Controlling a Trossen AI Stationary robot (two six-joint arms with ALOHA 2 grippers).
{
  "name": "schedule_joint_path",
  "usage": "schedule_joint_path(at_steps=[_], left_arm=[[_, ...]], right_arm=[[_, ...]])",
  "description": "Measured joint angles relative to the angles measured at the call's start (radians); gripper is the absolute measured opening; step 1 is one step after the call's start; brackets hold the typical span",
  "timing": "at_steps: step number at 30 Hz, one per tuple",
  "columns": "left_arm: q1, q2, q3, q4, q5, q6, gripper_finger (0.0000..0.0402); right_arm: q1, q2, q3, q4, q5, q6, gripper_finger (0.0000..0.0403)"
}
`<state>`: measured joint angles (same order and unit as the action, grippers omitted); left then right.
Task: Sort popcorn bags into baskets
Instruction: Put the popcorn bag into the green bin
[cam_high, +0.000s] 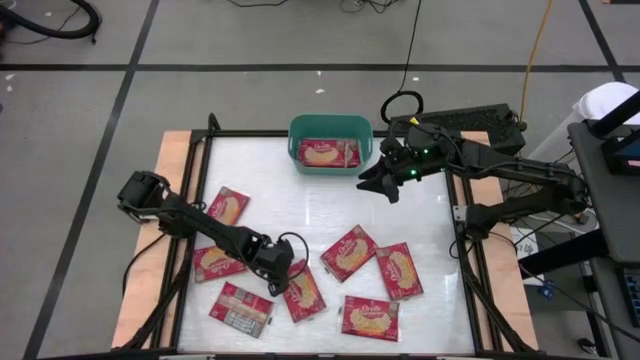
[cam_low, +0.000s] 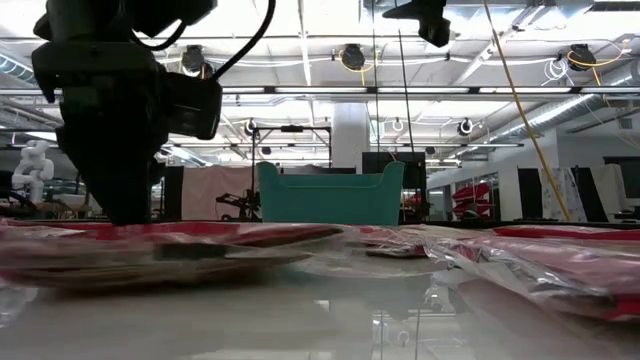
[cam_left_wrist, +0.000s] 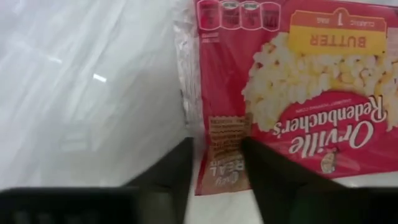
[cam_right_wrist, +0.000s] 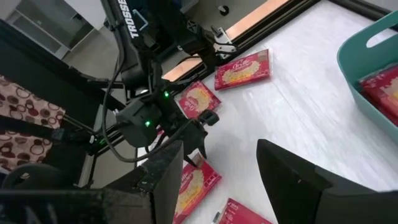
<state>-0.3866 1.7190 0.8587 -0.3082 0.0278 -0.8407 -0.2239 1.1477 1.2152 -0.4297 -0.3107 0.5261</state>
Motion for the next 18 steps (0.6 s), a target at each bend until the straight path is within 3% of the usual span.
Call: schedule_joint_path(at_steps=[3, 5, 14, 18], left_arm=[[0.003, -0.014, -0.002, 0.033, -0.003, 0.085, 0.0044], [0.015, -0.017, -0.003, 0.054, -0.001, 0.109, 0.0014], [0.095, -0.168, 0.006, 0.052, -0.13, 0.249, 0.0003], [0.137, -0.237, 0.012, 0.026, -0.165, 0.348, 0.0002]], right_arm=[[0.004, 0.001, 0.0, 0.0, 0.004, 0.011, 0.0198], [0.009, 0.001, 0.0, -0.001, 0.023, 0.014, 0.0198], [0.024, 0.001, -0.051, 0.033, 0.149, 0.158, 0.0198], [0.039, 0.009, -0.089, 0.083, 0.153, 0.236, 0.0199]])
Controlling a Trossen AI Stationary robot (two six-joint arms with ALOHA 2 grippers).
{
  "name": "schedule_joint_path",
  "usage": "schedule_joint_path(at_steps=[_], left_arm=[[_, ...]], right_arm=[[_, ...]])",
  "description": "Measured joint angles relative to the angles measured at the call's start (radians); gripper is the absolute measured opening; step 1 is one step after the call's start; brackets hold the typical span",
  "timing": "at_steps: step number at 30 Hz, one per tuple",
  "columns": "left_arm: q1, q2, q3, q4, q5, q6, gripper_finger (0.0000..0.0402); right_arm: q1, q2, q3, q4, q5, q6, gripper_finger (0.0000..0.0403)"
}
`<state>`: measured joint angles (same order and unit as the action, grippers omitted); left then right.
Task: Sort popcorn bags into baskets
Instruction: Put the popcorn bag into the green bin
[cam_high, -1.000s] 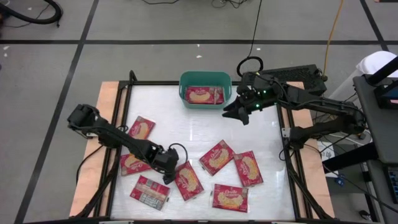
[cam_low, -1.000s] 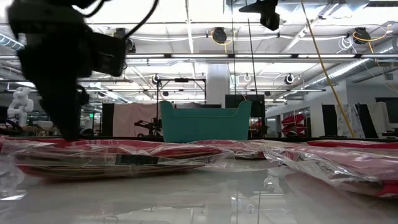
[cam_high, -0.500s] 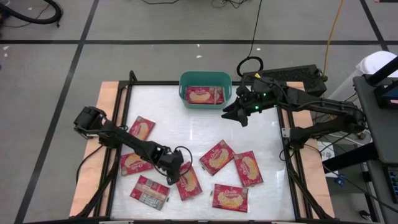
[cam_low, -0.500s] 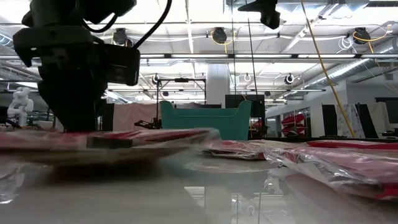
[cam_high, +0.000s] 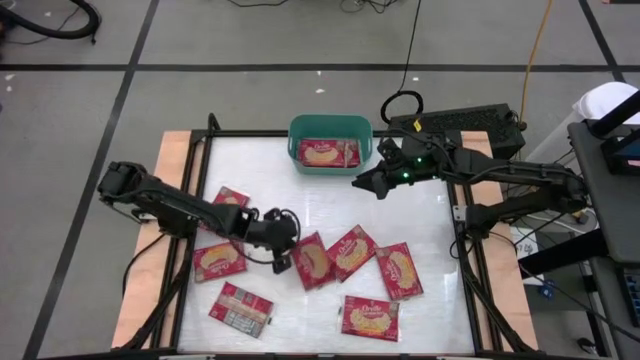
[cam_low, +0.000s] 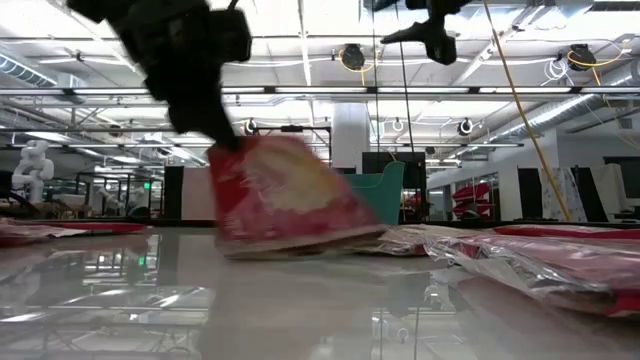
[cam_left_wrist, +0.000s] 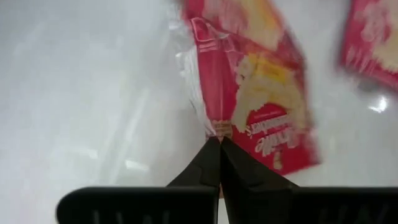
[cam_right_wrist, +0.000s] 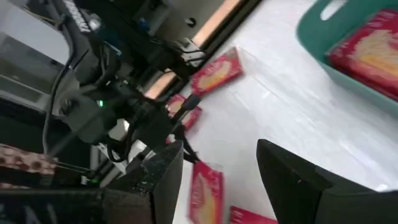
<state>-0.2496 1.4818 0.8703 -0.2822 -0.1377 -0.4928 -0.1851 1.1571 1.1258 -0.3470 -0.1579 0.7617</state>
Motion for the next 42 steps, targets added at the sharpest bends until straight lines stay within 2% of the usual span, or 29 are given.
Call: schedule_joint_path(at_steps=[4, 8, 18, 22, 28, 31, 35, 42], left_arm=[[0.036, -0.052, 0.02, -0.045, -0.022, 0.105, 0.0002], [0.073, -0.075, 0.052, -0.084, -0.028, 0.184, 0.0001], [0.143, -0.074, 0.185, -0.153, -0.032, 0.394, 0.0001], [0.166, -0.074, 0.232, -0.187, -0.032, 0.436, 0.0001], [0.185, -0.074, 0.284, -0.22, -0.031, 0.485, 0.0001], [0.191, -0.075, 0.287, -0.221, -0.032, 0.492, 0.0], [0.198, -0.074, 0.287, -0.223, -0.036, 0.496, 0.0], [0.204, -0.074, 0.287, -0.221, -0.036, 0.521, 0.0001]], right_arm=[[0.029, 0.034, 0.005, 0.053, -0.001, 0.014, 0.0199], [0.05, 0.095, 0.067, 0.05, -0.026, -0.023, 0.0199], [0.056, 0.33, 0.313, -0.176, -0.121, -0.22, 0.0201], [0.056, 0.401, 0.354, -0.182, -0.16, -0.341, 0.0219], [0.054, 0.453, 0.356, -0.142, -0.151, -0.417, 0.0258], [0.049, 0.476, 0.356, -0.106, -0.184, -0.448, 0.0263], [0.048, 0.512, 0.356, -0.105, -0.183, -0.46, 0.0245], [0.046, 0.528, 0.356, -0.083, -0.184, -0.477, 0.0176]])
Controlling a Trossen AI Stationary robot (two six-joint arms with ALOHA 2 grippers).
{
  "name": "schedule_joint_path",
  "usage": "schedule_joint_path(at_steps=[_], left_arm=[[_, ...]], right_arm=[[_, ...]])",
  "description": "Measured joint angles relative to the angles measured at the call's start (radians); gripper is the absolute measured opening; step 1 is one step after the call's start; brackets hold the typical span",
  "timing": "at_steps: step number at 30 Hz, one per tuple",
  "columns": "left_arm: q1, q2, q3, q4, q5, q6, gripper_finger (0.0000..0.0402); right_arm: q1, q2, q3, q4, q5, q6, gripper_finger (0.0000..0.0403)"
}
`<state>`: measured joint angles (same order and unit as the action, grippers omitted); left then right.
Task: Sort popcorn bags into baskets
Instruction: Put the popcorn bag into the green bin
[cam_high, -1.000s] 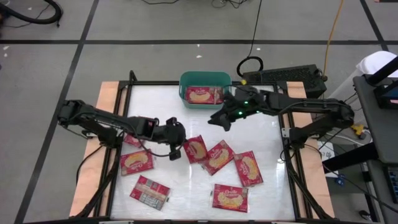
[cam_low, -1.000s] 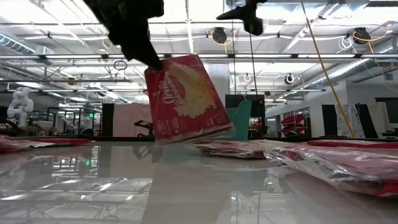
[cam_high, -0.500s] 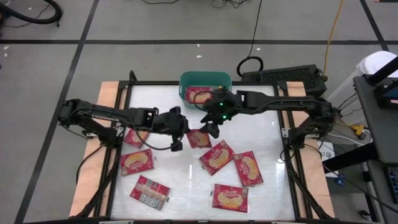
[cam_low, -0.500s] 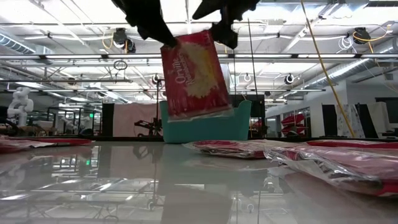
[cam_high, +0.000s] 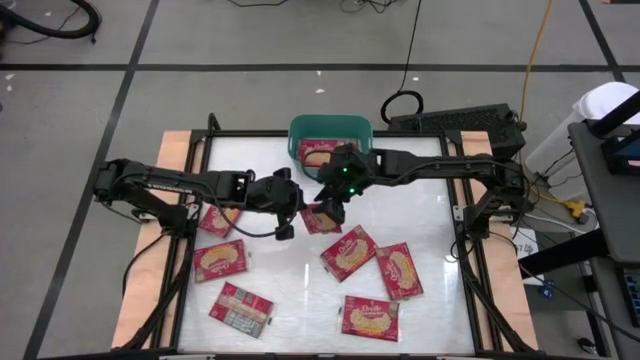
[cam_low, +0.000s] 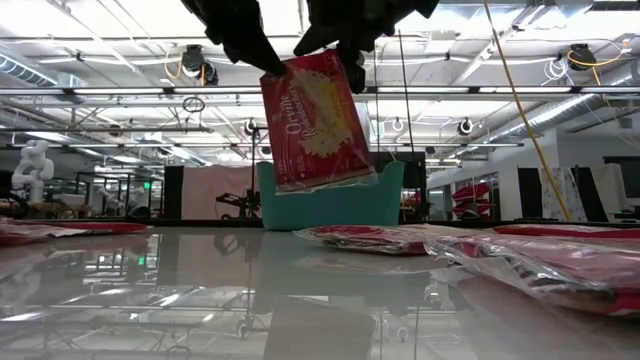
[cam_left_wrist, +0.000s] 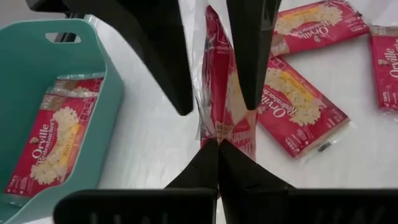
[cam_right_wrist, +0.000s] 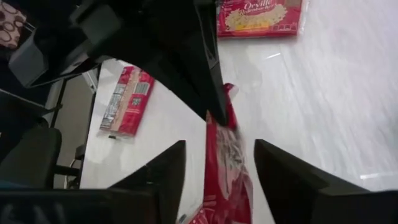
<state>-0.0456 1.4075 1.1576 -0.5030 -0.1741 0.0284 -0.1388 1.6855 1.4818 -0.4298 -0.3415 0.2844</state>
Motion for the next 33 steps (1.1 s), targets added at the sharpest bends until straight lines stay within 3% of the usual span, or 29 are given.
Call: schedule_joint_path(at_steps=[14, 18, 25, 33], left_arm=[[0.04, 0.0, 0.0, 0.056, -0.001, -0.013, 0.0006], [0.046, -0.002, 0.0, 0.07, -0.067, -0.073, 0.0032], [0.057, -0.083, 0.003, 0.054, -0.272, -0.216, 0.0124], [0.114, -0.156, 0.002, 0.008, -0.293, -0.477, 0.0167]], right_arm=[[-0.032, -0.001, 0.0, -0.06, 0.012, -0.007, 0.0012], [-0.058, -0.007, 0.0, -0.055, 0.029, 0.012, 0.0008], [-0.144, -0.028, -0.001, -0.021, 0.026, 0.013, 0.0002], [-0.258, -0.063, -0.001, 0.162, 0.022, 0.06, 0.0001]])
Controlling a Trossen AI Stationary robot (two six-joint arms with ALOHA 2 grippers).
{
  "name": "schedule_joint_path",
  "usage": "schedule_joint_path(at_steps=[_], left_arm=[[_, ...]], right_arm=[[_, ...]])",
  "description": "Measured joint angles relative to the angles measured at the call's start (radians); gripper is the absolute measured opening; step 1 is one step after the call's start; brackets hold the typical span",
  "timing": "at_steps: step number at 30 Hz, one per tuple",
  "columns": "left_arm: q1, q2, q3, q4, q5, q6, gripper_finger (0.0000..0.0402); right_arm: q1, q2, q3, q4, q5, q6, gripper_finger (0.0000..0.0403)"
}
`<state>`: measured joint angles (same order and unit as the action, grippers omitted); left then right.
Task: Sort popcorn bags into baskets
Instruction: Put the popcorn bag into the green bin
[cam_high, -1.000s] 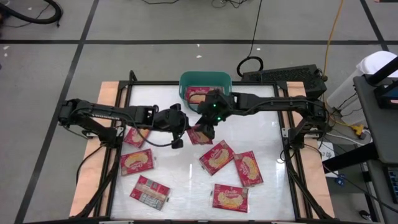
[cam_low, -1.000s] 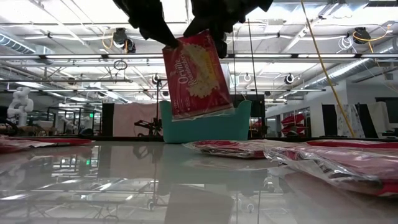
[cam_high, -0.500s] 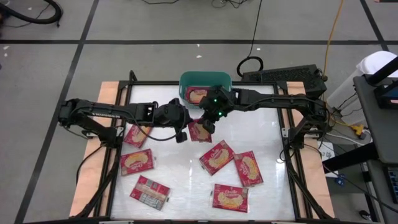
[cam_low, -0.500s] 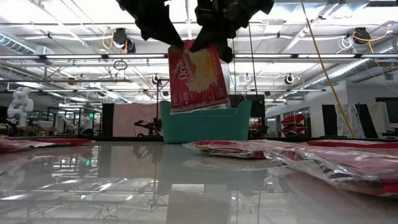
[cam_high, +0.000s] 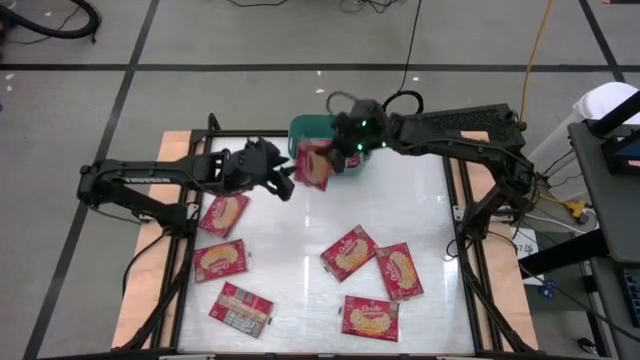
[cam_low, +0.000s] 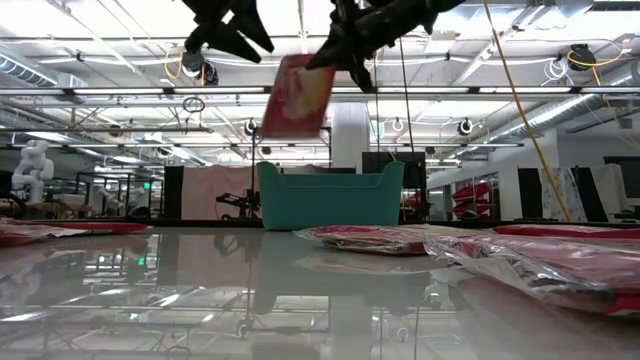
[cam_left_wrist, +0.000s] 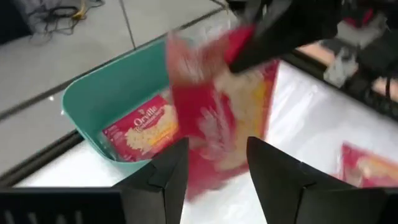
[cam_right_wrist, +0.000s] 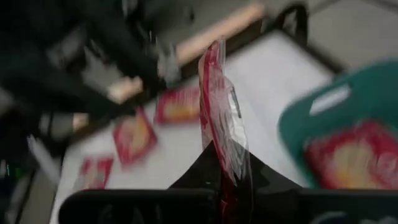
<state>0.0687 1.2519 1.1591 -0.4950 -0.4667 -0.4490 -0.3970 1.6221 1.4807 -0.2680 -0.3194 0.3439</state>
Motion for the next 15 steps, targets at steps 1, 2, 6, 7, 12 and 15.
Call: schedule_joint_path(at_steps=[1, 2, 6, 7, 12, 15], left_arm=[[0.009, -0.01, 0.0, -0.002, 0.0, -0.023, 0.0167], [0.015, -0.021, -0.001, -0.007, -0.001, -0.041, 0.0167], [0.044, -0.05, -0.002, -0.02, -0.009, -0.068, 0.0168], [0.05, -0.054, -0.002, -0.025, -0.009, -0.07, 0.0168], [0.081, -0.087, -0.001, -0.057, -0.011, -0.079, 0.0168], [0.099, -0.105, -0.002, -0.106, -0.012, -0.078, 0.0168]], right_arm=[[-0.016, -0.003, 0.0, 0.039, 0.0, 0.019, 0.0001], [-0.032, -0.004, 0.0, 0.064, 0.0, 0.039, 0.0001], [-0.084, -0.005, 0.0, 0.181, 0.001, 0.113, 0.0001], [-0.096, -0.006, 0.0, 0.204, 0.001, 0.135, 0.0001], [-0.136, -0.006, 0.0, 0.28, 0.055, 0.208, 0.0001], [-0.149, -0.006, 0.0, 0.292, 0.145, 0.256, 0.0]])
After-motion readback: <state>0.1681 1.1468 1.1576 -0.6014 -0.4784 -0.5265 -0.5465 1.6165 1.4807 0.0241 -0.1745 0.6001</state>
